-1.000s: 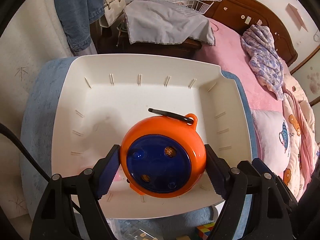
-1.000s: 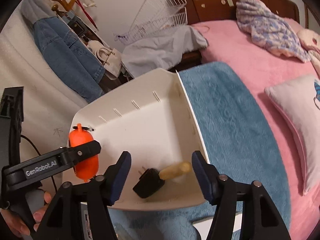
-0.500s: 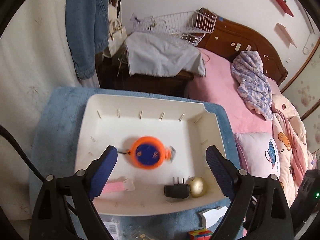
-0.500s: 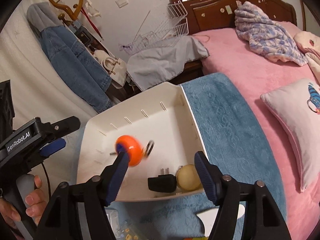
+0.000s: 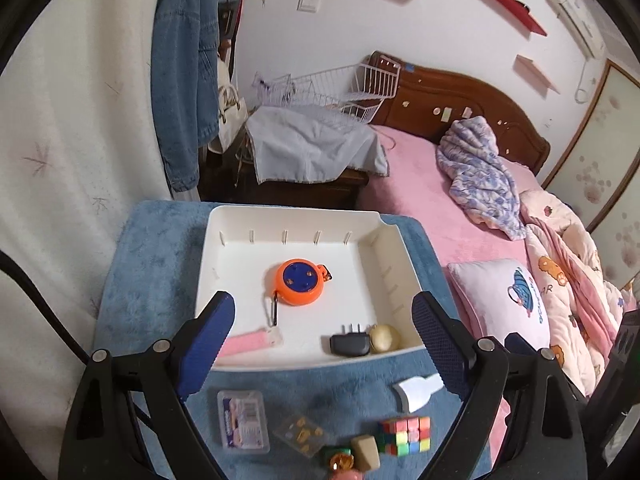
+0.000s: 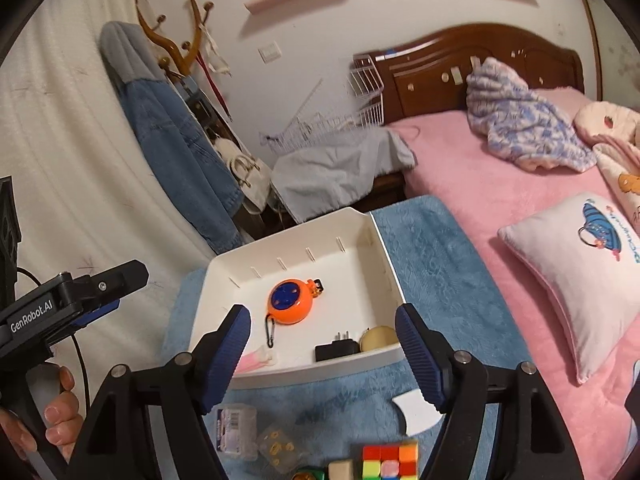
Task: Organize rigid objects
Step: 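Withdraw both tools from the tray toward the remaining objects, then lower the left tool onto the white toy with blue knob and grasp it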
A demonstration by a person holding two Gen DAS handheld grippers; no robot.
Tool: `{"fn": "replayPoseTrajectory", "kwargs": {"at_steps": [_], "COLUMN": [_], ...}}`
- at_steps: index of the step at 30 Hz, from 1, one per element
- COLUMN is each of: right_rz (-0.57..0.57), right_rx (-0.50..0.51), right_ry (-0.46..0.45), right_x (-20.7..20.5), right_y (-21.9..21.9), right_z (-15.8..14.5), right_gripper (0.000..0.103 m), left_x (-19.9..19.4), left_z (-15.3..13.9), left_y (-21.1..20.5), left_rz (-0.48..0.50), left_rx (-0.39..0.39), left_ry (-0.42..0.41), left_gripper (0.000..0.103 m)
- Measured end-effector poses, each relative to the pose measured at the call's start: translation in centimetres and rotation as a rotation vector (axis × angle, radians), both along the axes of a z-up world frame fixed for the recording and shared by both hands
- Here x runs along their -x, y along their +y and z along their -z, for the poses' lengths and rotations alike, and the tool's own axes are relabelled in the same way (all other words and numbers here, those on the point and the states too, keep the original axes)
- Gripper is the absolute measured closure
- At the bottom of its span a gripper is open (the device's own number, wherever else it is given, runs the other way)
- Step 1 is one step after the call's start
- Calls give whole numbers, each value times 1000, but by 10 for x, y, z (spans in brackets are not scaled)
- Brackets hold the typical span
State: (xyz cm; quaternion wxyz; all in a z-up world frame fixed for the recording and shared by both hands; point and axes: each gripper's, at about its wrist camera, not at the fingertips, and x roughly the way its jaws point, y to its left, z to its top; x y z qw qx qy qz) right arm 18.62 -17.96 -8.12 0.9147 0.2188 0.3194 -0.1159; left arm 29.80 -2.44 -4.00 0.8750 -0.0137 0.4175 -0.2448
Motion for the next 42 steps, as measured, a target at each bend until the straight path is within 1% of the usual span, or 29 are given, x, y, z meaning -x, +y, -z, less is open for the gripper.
{"fn": "replayPoseTrajectory", "kwargs": {"at_steps": [4, 6, 7, 9, 11, 14, 20, 23, 28, 34, 37, 42], "right_rz": [14, 17, 16, 22, 30, 31, 15, -19, -132, -294, -391, -559], "right_rx": [42, 62, 74, 102, 135, 175, 222, 247, 287, 322, 347, 389], "right_ry": [-31, -43, -54, -75, -97, -126, -139, -150, -155, -134, -112, -58], "right_x": [32, 48, 57, 72, 89, 111, 146, 155, 162, 153, 148, 134], "right_y": [25, 37, 44, 57, 70, 90, 117, 126, 136, 135, 133, 129], "right_z": [-7, -9, -10, -13, -15, -12, -1, 4, 16, 34, 45, 66], "right_gripper": [26, 26, 24, 22, 22, 22, 22, 21, 21, 21, 21, 21], "left_x": [26, 39, 46, 59, 71, 88, 115, 126, 134, 132, 128, 122], "left_z": [-6, -8, -9, -8, -7, -4, 10, 18, 33, 58, 73, 106], "left_y": [24, 35, 42, 56, 67, 84, 104, 109, 110, 98, 91, 74], "left_rz": [2, -5, -11, -17, -18, -21, -2, 3, 4, -16, -41, -90], "left_rx": [41, 48, 51, 64, 75, 75, 63, 52, 36, -10, -37, -92], "left_ry": [-10, -14, -16, -8, 3, 16, 60, 80, 125, 202, 244, 340], "left_gripper": [11, 11, 11, 11, 11, 11, 11, 11, 11, 11, 11, 11]}}
